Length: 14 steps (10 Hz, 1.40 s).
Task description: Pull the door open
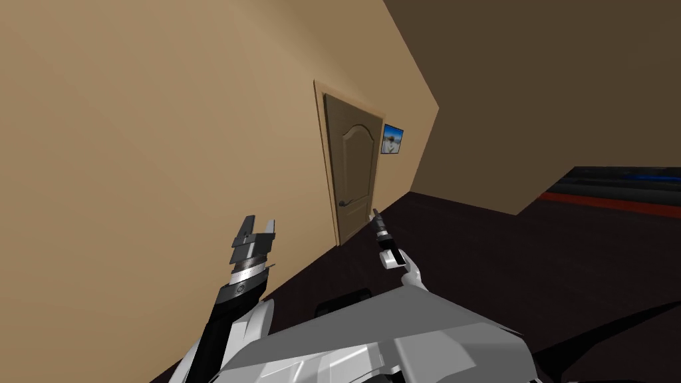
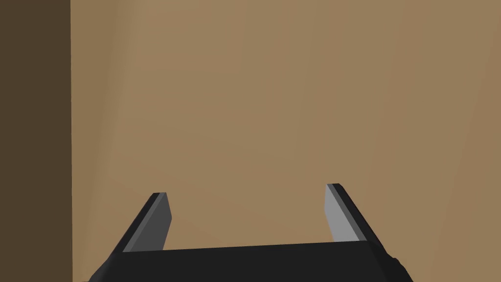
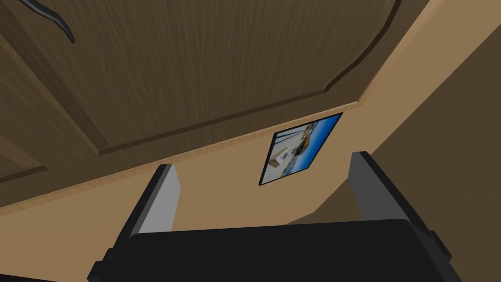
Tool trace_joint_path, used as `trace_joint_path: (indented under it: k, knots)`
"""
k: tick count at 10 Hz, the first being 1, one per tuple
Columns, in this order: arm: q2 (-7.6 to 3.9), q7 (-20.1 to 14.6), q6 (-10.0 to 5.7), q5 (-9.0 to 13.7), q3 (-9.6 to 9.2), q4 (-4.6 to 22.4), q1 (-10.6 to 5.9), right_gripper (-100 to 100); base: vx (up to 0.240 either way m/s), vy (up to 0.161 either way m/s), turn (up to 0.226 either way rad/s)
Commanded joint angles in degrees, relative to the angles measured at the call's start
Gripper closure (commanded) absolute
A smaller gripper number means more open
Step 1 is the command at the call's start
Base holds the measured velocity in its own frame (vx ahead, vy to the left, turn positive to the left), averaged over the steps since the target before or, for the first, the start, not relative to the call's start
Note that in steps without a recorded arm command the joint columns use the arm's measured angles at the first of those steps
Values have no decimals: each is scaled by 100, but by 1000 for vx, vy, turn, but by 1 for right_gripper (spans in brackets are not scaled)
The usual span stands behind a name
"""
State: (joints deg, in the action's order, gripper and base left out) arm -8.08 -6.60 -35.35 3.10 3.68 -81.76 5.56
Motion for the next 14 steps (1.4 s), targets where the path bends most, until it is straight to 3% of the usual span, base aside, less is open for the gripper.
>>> trace_joint_path:
  k: [1, 4, 5, 10, 11, 14]
  knots:
    - [-19, 18, -35, -20, -13, 286, -151, -100, 52, -66, 194]
    - [-75, 24, -84, -37, -18, 821, -366, -100, 53, -59, 145]
    - [-75, 24, -84, -37, -18, 829, -366, -100, 29, -39, 64]
    - [-180, 37, -178, -69, -28, 1711, -782, -100, 42, -57, 141]
    - [-180, 37, -178, -69, -28, 1746, -782, -100, 38, -52, 76]
    - [-253, 46, -246, -92, -36, 2338, -1078, -100, 44, -72, 167]
